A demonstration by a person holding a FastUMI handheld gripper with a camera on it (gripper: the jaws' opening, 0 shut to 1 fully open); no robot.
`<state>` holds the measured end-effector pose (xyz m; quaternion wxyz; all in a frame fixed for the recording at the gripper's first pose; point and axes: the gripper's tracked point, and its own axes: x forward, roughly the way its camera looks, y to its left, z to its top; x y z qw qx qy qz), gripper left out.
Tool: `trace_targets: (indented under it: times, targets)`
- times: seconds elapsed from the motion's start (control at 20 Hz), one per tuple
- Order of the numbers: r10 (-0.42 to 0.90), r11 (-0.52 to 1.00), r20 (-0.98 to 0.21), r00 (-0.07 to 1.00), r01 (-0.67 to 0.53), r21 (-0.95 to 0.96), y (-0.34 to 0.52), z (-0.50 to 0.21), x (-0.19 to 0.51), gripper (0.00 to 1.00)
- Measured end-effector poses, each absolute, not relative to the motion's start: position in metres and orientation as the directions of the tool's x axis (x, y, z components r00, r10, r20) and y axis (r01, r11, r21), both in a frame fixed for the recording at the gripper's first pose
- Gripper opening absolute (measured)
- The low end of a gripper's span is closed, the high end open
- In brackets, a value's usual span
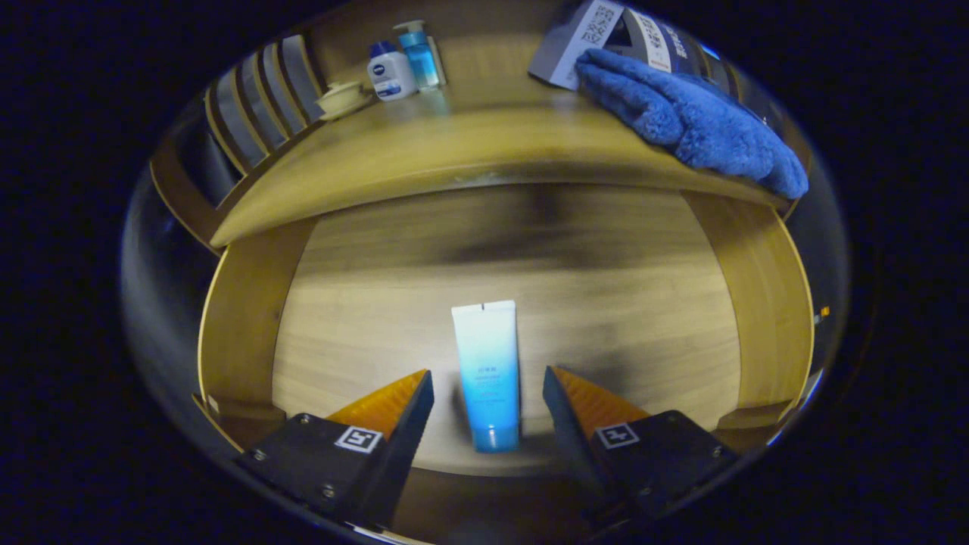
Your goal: Pull open the drawer, take out the items inside it, and place them on the countertop above the cabinet.
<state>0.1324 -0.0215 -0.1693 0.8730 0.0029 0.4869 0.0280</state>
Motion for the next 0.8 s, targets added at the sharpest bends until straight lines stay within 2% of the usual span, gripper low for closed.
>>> trace_targets:
  times: [0.1,0.15,0.2,0.3,0.45,0.6,0.8]
  targets:
    - [0.031,0.999,-0.872,0.489,-0.051,0.007,-0.026,-0.177,0.128,0.73]
    - [0.042,0.998,-0.879,0.476,-0.057,0.017,-0.025,-0.177,0.128,0.58]
    - [0.05,0.998,-0.875,0.482,-0.065,0.021,-0.024,-0.18,0.13,0.54]
    - [0.01,0.999,-0.864,0.503,-0.037,-0.01,-0.036,-0.176,0.132,0.4]
    - [0.063,0.998,-0.784,0.618,-0.048,0.042,-0.037,-0.151,0.14,0.39]
    - [0.169,0.985,-0.733,0.659,-0.128,0.112,-0.031,-0.134,0.136,0.39]
    - [0.177,0.976,-0.656,0.733,-0.219,0.018,-0.017,-0.103,0.123,0.4]
